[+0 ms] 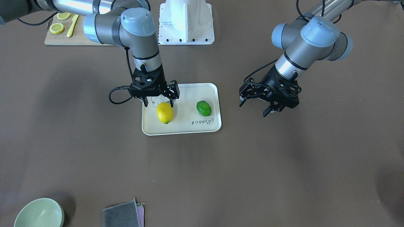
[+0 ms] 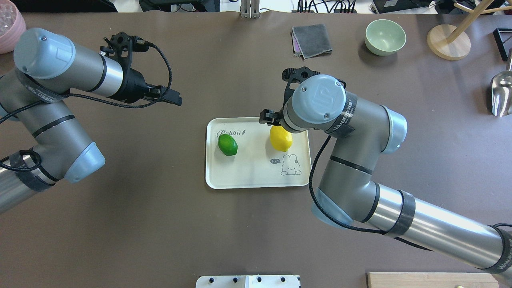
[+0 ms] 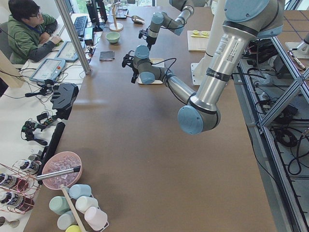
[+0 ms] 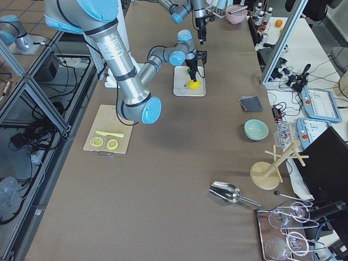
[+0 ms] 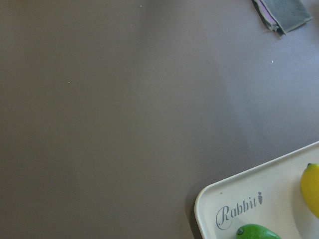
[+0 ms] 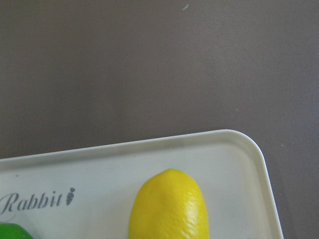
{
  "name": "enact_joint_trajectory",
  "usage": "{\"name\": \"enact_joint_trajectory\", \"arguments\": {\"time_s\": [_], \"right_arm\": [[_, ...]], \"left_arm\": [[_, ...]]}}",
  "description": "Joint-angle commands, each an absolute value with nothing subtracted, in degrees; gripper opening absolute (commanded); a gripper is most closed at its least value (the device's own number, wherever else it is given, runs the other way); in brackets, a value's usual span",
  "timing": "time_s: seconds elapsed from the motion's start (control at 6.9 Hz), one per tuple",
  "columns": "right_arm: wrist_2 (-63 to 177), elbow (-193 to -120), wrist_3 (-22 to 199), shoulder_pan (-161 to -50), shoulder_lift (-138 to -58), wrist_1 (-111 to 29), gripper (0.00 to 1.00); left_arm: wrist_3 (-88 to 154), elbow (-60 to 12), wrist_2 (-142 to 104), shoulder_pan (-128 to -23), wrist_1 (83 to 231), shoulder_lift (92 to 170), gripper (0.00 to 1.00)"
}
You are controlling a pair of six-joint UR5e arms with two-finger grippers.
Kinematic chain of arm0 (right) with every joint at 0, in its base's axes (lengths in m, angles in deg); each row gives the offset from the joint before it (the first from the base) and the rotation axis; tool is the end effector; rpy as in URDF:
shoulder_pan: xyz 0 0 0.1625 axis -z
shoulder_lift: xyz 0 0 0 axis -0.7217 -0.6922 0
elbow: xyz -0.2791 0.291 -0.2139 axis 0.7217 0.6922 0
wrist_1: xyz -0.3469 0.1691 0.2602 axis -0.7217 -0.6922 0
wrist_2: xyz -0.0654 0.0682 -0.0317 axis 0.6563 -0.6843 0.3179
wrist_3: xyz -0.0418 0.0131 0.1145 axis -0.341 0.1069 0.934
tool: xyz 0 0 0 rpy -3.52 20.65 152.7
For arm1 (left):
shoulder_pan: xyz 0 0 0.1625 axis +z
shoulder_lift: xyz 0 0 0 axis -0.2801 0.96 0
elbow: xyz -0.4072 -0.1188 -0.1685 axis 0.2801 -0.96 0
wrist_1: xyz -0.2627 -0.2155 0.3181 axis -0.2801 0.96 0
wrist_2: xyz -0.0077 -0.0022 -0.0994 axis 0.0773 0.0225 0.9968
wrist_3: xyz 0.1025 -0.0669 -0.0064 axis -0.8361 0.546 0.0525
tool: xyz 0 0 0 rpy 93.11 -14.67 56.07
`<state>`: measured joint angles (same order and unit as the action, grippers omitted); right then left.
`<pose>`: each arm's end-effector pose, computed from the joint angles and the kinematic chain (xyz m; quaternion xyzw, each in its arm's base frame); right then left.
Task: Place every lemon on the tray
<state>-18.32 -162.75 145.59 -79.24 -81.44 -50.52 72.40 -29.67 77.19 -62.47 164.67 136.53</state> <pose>-0.5577 -0.5004 0.2141 0.1139 -0.4058 0.1002 0.9013 0.4375 -0.5659 0.2965 0.1915 0.5291 0.0557 0.8248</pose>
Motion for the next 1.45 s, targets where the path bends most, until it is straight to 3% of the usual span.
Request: {"name": "enact_joint_trajectory", "arguments": {"time_s": [0.0, 0.87, 1.3], "right_arm": [[-27.5, -166.5, 133.4, -87.3, -82.8, -59.3, 1.00], [-46.8, -166.6, 68.1, -122.5, -111.8, -59.6, 1.00], [-46.6, -166.1, 55.0, -136.0, -125.1, -59.6, 1.00]], "left_arm": [[69.0, -29.8, 77.8, -64.0, 162.8, 136.2, 0.99], [20.0, -29.7, 97.0, -91.5, 137.8, 128.8, 0.99], [1.3, -27.6, 97.1, -102.9, 128.3, 126.8, 0.99]]}}
